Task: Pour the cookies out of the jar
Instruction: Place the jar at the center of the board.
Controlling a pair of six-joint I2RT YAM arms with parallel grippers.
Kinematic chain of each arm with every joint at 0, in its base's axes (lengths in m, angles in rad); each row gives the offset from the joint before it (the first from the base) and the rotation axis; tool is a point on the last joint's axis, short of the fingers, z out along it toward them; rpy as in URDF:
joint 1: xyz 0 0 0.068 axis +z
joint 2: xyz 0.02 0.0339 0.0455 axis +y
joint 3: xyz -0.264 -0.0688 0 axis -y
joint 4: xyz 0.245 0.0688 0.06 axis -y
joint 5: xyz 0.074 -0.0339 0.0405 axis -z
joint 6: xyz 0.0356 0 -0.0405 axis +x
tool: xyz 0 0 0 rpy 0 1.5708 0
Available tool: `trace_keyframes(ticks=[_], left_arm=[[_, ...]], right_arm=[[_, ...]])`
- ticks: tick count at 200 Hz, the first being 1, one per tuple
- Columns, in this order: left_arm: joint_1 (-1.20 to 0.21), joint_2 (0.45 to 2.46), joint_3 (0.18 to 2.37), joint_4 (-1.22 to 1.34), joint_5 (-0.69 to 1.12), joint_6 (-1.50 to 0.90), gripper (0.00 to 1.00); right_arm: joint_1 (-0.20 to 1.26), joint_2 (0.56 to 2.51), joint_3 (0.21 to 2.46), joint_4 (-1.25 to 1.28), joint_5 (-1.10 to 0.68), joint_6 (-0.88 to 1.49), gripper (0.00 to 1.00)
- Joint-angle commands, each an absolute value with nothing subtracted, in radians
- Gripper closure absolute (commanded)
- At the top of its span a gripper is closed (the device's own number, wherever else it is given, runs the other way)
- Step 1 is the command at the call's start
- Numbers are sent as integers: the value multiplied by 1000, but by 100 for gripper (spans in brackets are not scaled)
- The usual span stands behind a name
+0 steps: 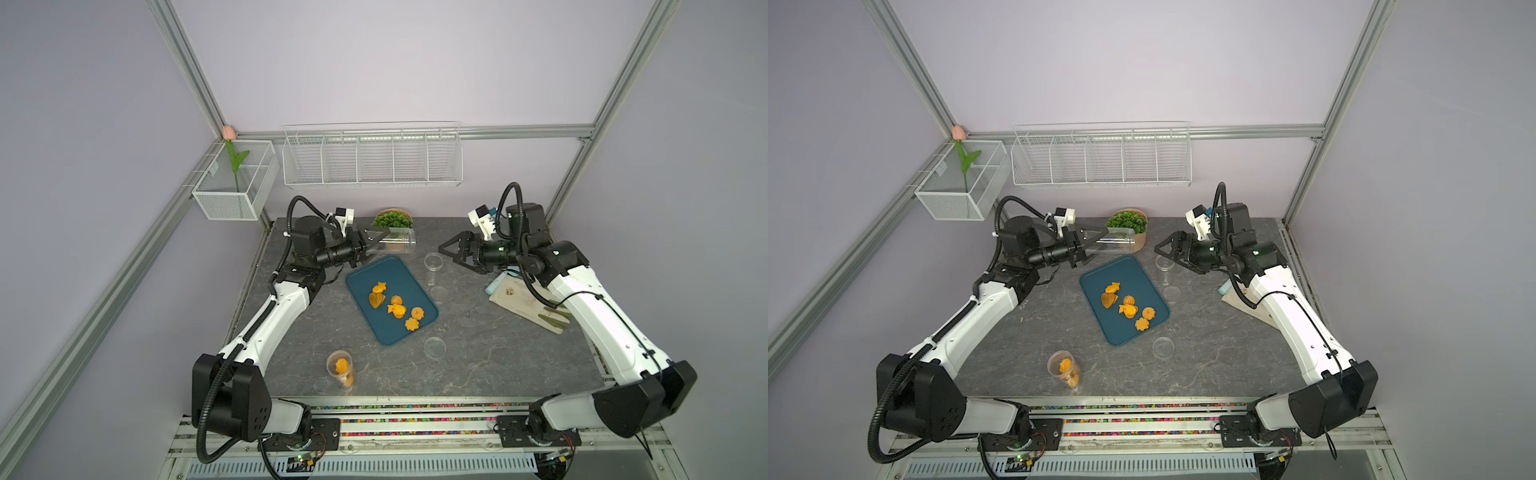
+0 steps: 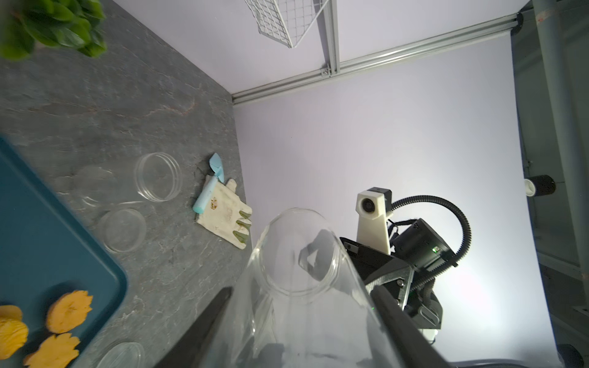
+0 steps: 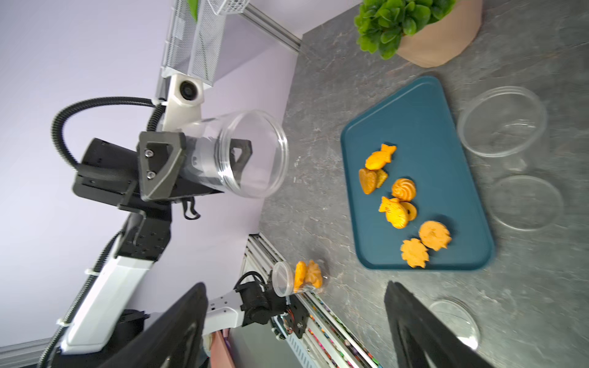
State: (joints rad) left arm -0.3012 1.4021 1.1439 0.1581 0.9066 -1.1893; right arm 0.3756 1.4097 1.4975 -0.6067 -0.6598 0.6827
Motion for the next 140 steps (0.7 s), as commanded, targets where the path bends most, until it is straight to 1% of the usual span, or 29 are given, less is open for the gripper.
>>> trace_keyframes(ticks=[1,32,80,140], left_arm=[[-309,1386,1137,314,921,-1295,38],[-322,1398,1139,426,943,-1381,38],[-333,1392,1131,431,968,-1385,37],[-335,1402,1137,472,1014,-1410,37]], right_arm=[[372,1407,1472,-448,-761,792,11],[373,1423,1474,-372,-800,847,11],[379,1432,1451,-223,-837,940,11],[422,1469,1463,-152,-852,987,11]])
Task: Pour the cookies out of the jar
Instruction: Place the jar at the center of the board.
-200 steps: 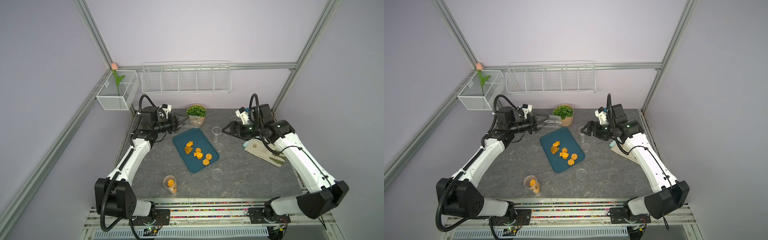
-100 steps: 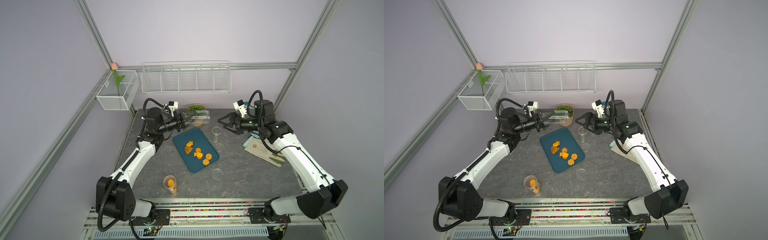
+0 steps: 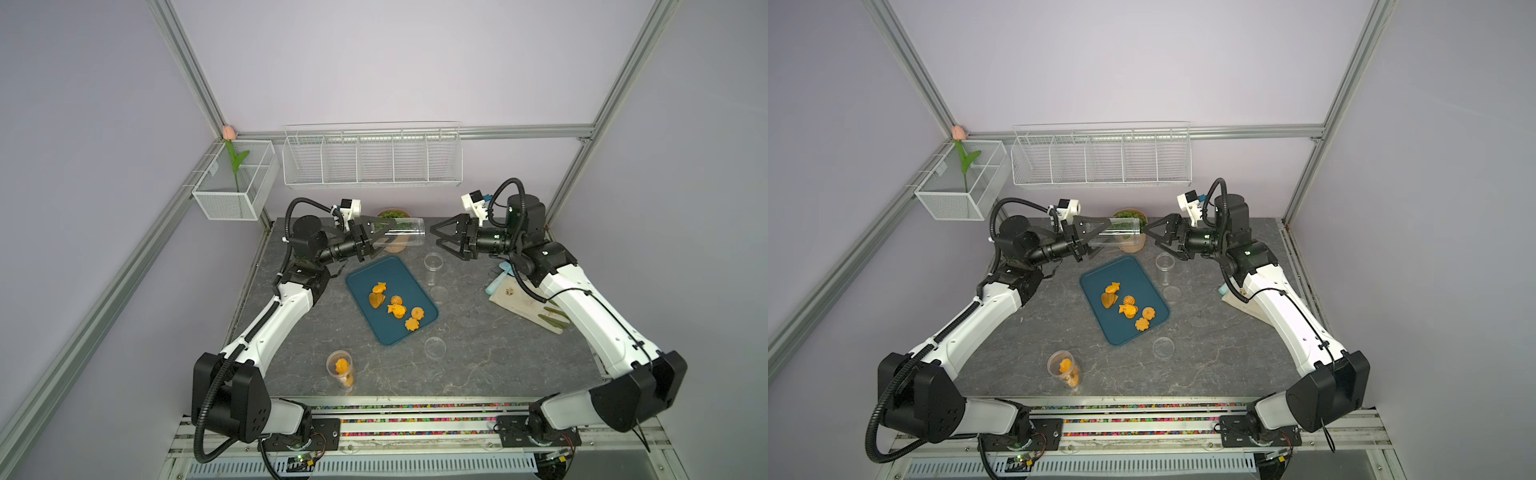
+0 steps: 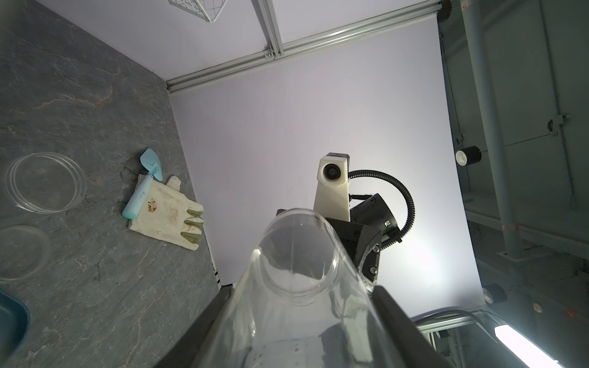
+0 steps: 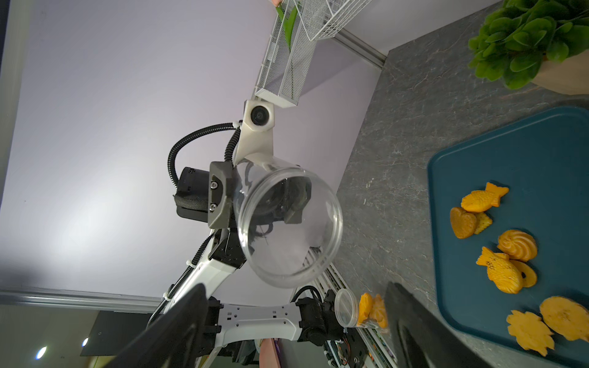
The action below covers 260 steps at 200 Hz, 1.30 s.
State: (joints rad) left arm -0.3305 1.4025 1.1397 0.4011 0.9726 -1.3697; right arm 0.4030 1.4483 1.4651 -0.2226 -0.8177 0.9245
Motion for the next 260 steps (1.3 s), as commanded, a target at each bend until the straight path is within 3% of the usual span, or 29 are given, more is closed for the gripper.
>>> trace_keyframes(ticks=[1,111,184,240,260], left_arm=[[-335,1404,1137,474,1016,-1411,37],[-369,1475,1184,586,1098,-1508,37],[-373,1486,1195,584,1097,-1506,37],[-372,1497,1206,581,1095,-1506,37],[-373,1502,1209,580,1095,-1506,37]], right_arm=[[423,1471,1463,-151,-852,988,11],[505,1555,1555,-67,-899,1027,10],[504,1572,1562,-65,-930,1038,0],[500,1576,1557,-55,-951,1045,10],[494,1577,1556,-45,-953,1047,17]])
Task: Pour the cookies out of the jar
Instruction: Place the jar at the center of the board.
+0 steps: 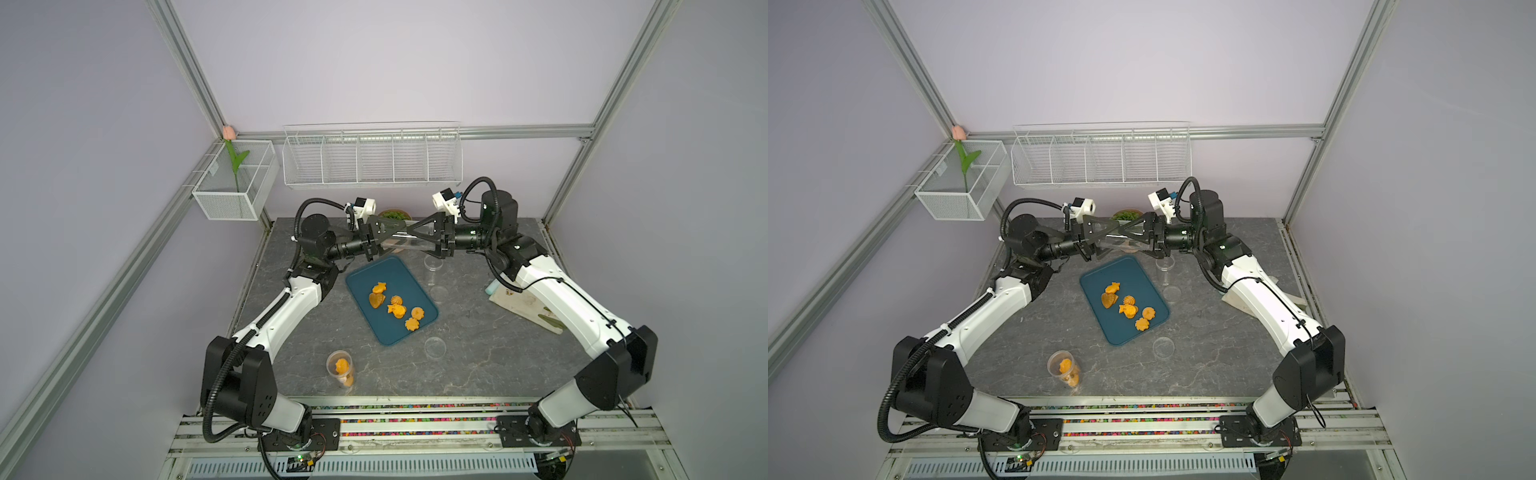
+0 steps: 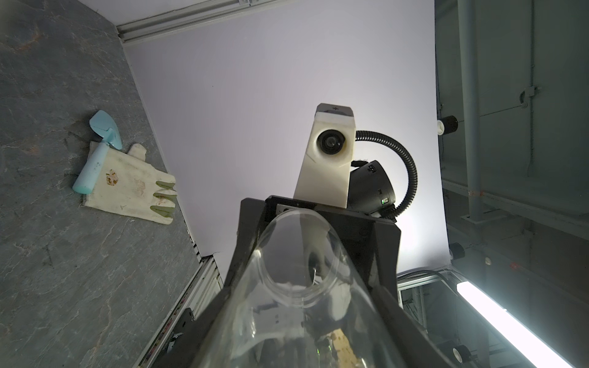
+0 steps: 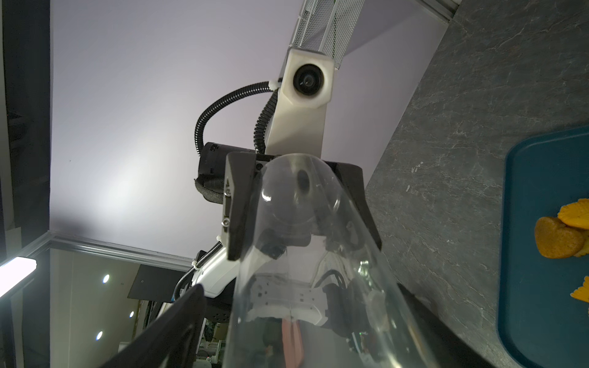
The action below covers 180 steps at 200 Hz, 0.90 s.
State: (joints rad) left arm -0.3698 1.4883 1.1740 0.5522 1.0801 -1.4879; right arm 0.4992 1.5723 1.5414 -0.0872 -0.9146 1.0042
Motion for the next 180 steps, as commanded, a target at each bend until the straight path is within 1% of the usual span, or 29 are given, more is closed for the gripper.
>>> trace_keyframes(ticks=[1,16,78,84,95,126,162,180], left_arm=[[-373,1502,1209,580,1096,-1506,37],[-373,1502,1209,579,1097,-1506,37],[-374,1496,1201,575,1098,-1506,37],[-374,1496,1201,573,1098,-1506,37],[-374,1495,1199,570,1099,-1506,36],[-373,1485,1194,567,1098,-1506,36],[-374,1480,1184,568,1099,-1505,33],[-374,1482,1184,565,1098,-1505,30]], right_arm=[[493,1577,1556,-44,-953,1047,18],[489,1578,1557,-40,-954,1051,25],[487,1569,1540,-14,-954,1063,28],[486,1566,1536,-13,-954,1064,31],[486,1562,1530,-10,-953,1064,32],[485,1551,1511,-3,-950,1071,32],[486,1535,1502,-14,-942,1065,33],[488,1524,1486,-14,-935,1064,34]])
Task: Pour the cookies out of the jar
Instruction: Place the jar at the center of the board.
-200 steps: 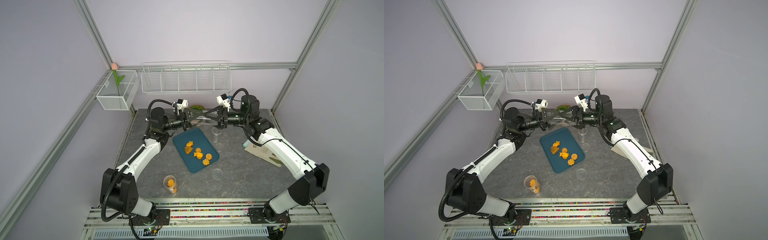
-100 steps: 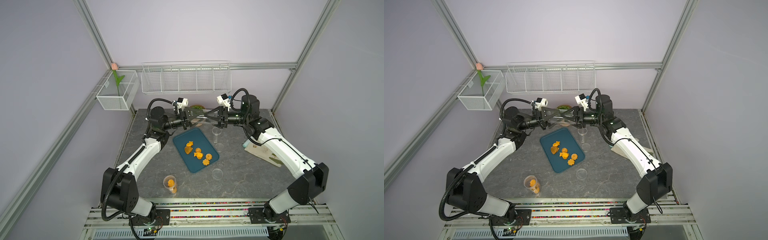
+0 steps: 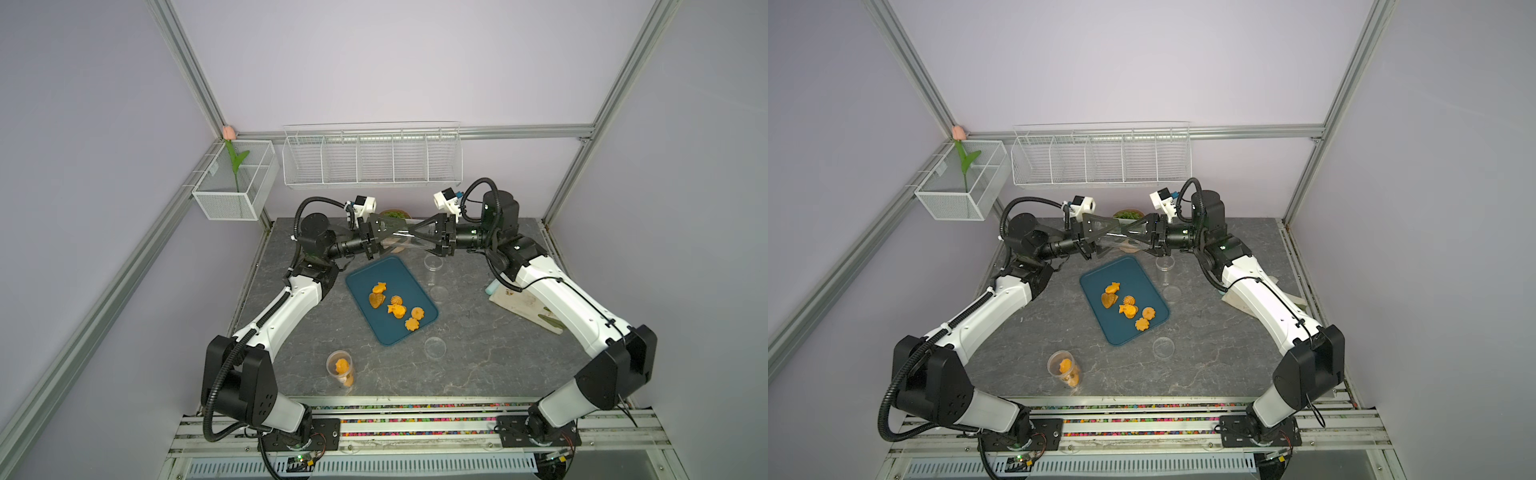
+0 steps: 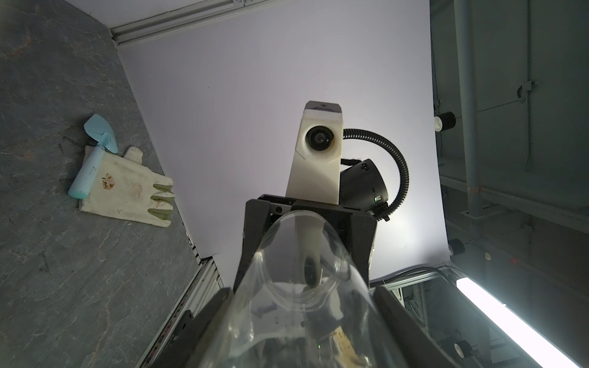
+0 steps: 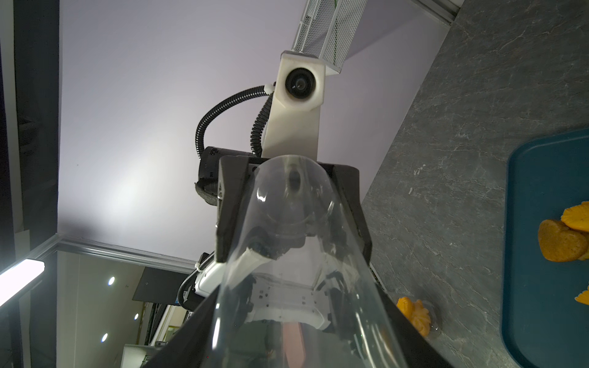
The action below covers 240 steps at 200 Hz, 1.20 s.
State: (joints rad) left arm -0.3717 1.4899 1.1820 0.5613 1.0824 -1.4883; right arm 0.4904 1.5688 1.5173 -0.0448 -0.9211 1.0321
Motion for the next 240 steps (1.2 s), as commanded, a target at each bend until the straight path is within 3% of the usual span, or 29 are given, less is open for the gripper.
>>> trace_keyframes(ticks=[1,87,140,240], left_arm=[[-374,1483,1184,566,1098,-1505,29],[-375,1477,1181,555,1101,-1500,19],[-376,1489,1179,551,1104,-1489,22],[-367,1485,1190,492,1118,-1448,22]], right_arm=[[488,1524,1486,-15,-934,1063,34],[492,1509,1462,-29,-928,1057,36],[489,1505,1464,-51,-927,1038,31],[474,1525,1494,-100,-951,1011,30]])
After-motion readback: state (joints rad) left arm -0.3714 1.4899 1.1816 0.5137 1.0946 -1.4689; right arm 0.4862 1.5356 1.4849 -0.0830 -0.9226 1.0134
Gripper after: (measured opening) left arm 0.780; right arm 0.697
